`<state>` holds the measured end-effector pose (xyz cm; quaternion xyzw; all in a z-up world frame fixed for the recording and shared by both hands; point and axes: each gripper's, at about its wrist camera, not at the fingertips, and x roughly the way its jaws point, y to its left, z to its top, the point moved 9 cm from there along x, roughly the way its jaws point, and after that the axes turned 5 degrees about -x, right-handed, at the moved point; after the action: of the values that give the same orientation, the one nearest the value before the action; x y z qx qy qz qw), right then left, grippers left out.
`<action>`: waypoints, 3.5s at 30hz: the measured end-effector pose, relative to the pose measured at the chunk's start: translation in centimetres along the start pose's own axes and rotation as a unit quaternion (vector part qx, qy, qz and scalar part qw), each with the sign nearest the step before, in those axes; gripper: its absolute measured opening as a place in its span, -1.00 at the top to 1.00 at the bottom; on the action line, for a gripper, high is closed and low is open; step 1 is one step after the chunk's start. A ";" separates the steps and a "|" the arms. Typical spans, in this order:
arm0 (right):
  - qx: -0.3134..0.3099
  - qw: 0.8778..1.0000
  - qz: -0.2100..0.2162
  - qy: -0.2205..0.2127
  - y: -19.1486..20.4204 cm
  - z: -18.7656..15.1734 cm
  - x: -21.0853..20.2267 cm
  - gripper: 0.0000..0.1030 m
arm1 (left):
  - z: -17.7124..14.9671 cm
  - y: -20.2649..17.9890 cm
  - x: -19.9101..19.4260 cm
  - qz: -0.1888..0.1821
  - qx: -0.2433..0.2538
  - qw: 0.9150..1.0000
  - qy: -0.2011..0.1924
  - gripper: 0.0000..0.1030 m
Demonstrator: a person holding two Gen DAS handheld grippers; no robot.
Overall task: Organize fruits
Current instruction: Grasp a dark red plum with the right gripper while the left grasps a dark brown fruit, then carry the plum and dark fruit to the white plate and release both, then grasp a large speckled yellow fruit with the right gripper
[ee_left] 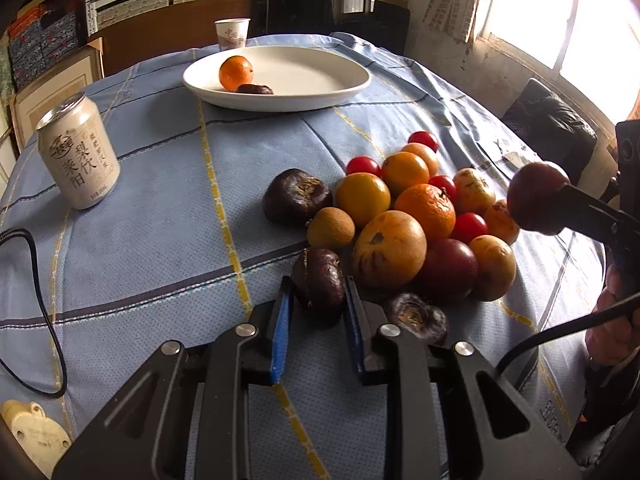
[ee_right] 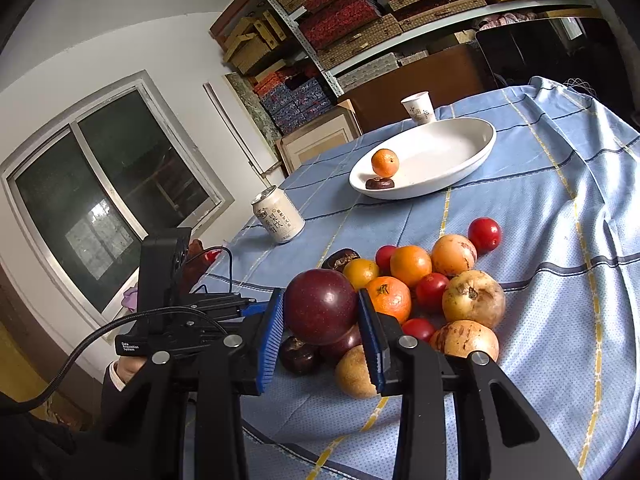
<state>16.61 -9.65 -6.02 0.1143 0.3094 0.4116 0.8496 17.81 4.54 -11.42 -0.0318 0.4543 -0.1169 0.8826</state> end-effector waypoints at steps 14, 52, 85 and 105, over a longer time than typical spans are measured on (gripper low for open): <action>0.000 1.000 0.008 0.015 0.3 0.9 0.1 0.29 | 0.9 1.4 -2.0 -0.022 -0.048 0.998 -0.037 0.56; -0.018 0.996 -0.075 0.053 -10.3 14.3 9.8 -0.08 | 21.6 3.2 3.1 0.041 -0.085 0.993 -0.076 -0.65; -0.023 0.986 -0.123 0.109 -6.9 -3.0 0.3 -0.15 | 4.7 3.0 -2.2 0.087 -0.086 0.989 -0.082 -0.91; 0.005 0.987 -0.106 0.124 -7.5 -3.6 1.0 0.13 | 1.7 3.5 -2.2 0.057 -0.105 0.991 -0.064 -0.91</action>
<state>19.57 -13.89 -12.63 0.0337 0.4246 0.3287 0.8430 18.55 8.33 -9.24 -0.1053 0.4075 -0.0155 0.9070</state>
